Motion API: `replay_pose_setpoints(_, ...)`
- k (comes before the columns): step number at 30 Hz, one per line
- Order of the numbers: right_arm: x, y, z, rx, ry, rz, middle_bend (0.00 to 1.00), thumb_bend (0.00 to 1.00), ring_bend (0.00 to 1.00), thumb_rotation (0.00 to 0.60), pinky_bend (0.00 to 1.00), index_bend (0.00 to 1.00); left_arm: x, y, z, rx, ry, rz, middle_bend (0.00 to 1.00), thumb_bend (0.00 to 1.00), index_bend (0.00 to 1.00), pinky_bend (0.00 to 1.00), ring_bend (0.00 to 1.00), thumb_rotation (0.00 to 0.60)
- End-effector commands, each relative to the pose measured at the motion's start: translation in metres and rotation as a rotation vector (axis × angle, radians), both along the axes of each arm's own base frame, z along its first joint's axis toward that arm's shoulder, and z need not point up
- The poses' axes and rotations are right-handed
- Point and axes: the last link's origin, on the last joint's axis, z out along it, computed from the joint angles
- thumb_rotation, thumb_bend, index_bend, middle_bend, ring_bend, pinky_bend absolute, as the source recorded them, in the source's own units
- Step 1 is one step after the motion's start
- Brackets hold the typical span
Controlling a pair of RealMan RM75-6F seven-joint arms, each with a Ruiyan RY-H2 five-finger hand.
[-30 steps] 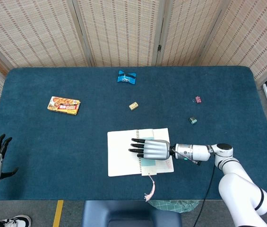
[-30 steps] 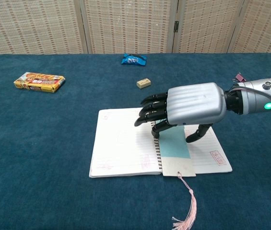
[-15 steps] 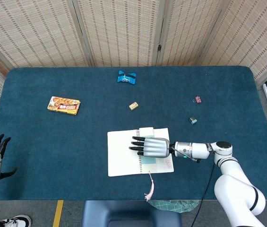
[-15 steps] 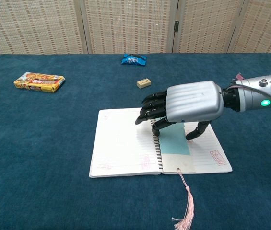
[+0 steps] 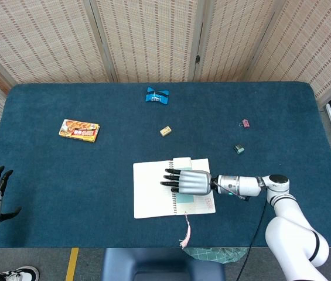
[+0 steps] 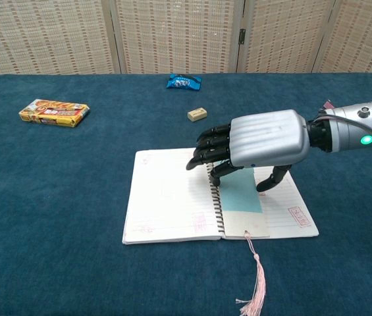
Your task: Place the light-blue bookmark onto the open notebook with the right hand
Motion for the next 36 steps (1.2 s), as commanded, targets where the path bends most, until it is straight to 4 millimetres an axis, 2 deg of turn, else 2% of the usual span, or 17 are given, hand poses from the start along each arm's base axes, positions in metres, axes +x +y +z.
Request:
replay_pose_setpoints(1, -0.002, 0.001, 0.001, 0.001, 0.002, 0.001, 0.11, 0.24, 0.12, 0.600, 0.11, 0.36, 0.000, 0.000, 0.000, -0.001, 0.001, -0.002, 0.00, 0.22, 0.13, 0.01, 0.00, 0.600)
replay_pose_setpoints(8, -0.009, 0.003, 0.005, 0.001, 0.010, -0.003, 0.11, 0.24, 0.13, 0.600, 0.12, 0.36, 0.002, 0.000, -0.003, -0.004, 0.017, -0.005, 0.00, 0.22, 0.13, 0.01, 0.00, 0.600)
replay_pose_setpoints(18, -0.007, 0.000, 0.004, -0.009, 0.007, -0.010, 0.11, 0.24, 0.13, 0.600, 0.12, 0.35, 0.000, 0.001, -0.005, -0.009, 0.020, 0.004, 0.00, 0.22, 0.13, 0.01, 0.00, 0.600)
replay_pose_setpoints(21, -0.008, 0.000, 0.004, -0.016, 0.011, -0.010, 0.10, 0.24, 0.13, 0.600, 0.12, 0.32, 0.001, 0.001, -0.005, -0.009, 0.017, 0.004, 0.00, 0.22, 0.14, 0.01, 0.00, 0.600)
replay_pose_setpoints(27, -0.007, 0.000, 0.002, -0.018, 0.007, -0.011, 0.07, 0.23, 0.12, 0.600, 0.12, 0.17, 0.002, 0.001, -0.005, -0.003, 0.017, 0.001, 0.00, 0.22, 0.14, 0.01, 0.00, 0.600)
replay_pose_setpoints(32, -0.006, 0.000, 0.003, -0.018, -0.005, -0.014, 0.07, 0.23, 0.12, 0.600, 0.12, 0.16, 0.001, 0.001, -0.005, -0.003, 0.016, 0.003, 0.00, 0.22, 0.14, 0.01, 0.00, 0.600)
replay_pose_setpoints(36, -0.005, -0.002, 0.012, -0.028, -0.063, -0.043, 0.06, 0.23, 0.12, 0.600, 0.12, 0.14, 0.001, 0.001, -0.004, -0.002, 0.013, 0.000, 0.00, 0.22, 0.14, 0.01, 0.00, 0.600)
